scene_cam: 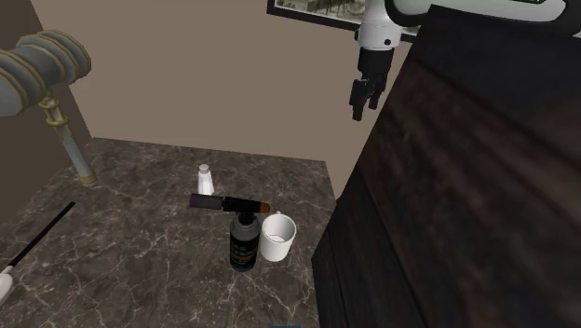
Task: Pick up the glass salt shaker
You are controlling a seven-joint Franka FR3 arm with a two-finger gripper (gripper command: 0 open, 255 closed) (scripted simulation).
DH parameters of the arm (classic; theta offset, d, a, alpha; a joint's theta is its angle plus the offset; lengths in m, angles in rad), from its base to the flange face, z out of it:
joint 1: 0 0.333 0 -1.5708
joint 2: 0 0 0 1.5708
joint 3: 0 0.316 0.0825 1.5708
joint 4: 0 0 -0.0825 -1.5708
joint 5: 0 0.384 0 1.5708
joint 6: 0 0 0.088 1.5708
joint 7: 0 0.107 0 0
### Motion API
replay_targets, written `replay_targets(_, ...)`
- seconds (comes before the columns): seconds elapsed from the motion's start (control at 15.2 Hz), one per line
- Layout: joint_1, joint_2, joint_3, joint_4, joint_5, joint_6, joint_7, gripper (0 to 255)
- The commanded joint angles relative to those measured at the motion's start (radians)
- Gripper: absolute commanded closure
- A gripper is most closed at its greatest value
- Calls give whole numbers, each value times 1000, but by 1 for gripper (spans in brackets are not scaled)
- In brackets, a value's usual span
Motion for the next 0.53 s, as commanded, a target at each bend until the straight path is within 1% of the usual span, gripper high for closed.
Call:
replay_targets(0.0, 0, 0, 0, 0, 0, 0, 0, 0)
replay_targets(0.46, 33, 188, 115, 28, 69, 158, 131, 0)
